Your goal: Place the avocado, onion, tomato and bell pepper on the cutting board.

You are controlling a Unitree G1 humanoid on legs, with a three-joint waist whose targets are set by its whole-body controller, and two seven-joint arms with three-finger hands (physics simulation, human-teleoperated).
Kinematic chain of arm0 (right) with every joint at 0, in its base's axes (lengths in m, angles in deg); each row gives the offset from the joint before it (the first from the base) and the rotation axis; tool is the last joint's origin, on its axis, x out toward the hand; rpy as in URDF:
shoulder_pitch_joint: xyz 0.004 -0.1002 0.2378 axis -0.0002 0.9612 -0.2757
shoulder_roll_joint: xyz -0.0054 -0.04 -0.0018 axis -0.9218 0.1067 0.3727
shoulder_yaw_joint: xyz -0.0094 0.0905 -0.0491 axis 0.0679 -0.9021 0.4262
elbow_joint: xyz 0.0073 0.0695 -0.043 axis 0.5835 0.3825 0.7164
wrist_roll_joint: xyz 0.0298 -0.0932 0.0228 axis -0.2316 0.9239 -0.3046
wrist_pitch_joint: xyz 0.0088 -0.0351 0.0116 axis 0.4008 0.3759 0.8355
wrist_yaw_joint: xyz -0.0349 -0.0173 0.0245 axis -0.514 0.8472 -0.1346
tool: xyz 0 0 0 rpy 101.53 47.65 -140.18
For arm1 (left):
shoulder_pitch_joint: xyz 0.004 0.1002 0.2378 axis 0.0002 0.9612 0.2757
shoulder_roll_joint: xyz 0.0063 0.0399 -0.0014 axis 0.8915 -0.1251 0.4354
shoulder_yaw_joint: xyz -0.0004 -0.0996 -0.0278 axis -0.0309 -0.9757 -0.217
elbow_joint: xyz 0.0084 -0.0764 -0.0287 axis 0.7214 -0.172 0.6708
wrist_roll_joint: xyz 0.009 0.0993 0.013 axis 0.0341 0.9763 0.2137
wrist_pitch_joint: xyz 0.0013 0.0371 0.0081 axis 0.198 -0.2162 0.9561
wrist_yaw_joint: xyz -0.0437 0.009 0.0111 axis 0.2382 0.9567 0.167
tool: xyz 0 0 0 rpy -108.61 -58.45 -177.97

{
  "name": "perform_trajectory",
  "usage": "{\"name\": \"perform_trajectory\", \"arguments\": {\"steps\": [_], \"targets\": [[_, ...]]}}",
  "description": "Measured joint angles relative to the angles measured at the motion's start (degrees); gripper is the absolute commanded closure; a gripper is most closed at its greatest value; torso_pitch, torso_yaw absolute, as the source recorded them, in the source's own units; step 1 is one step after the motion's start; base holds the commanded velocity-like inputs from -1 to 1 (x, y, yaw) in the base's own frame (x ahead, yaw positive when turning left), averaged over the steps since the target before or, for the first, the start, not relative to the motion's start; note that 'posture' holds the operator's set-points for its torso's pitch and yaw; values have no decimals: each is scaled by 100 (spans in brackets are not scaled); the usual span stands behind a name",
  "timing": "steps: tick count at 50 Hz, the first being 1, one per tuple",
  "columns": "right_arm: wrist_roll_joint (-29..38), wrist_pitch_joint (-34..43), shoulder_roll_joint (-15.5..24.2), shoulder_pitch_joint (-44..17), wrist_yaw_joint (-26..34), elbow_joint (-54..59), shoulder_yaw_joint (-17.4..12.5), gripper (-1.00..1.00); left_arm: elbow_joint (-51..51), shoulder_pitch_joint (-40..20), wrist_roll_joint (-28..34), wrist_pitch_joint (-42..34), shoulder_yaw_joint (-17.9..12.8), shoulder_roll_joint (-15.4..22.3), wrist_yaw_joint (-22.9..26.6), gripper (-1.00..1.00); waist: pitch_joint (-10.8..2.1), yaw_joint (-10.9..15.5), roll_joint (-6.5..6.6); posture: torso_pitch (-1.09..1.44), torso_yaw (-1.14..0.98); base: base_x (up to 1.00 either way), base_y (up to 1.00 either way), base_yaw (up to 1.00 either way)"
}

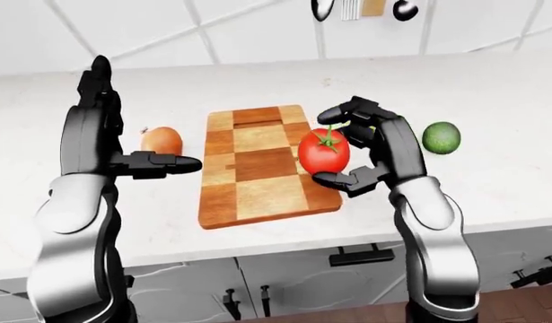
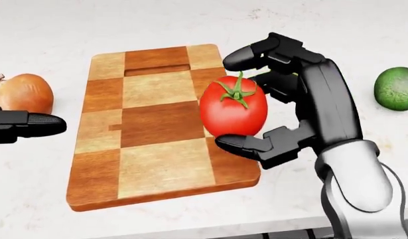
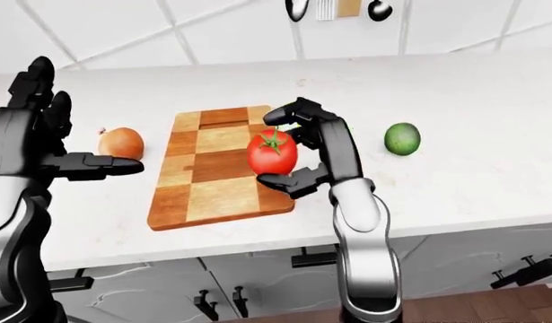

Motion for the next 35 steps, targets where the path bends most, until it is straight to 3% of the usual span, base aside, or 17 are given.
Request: {"name": "perform_trajectory", "arguments": {"steps": [5,13,19,35], "targets": [[139,-49,-393,6,35,62,534,40,-4,24,-4,32,7,-5,14,-100,-3,2,28,0,0,0,0,0],[466,-345,-976,65,78,531,1130,42,-14,53,5,43,-25,-8,18,-100,-3,-15,76,0,0,0,0,0],[575,-602,-1208,-195,127,1058,1157,44,-2,42,-8,51,-18,7,38,-100,-1,-11,106,0,0,0,0,0],[768,-1035,-1630,-21,243,1463,1570,44,-9,46,0,51,-11,0,27,-100,-7,-29,149,0,0,0,0,0]]}}
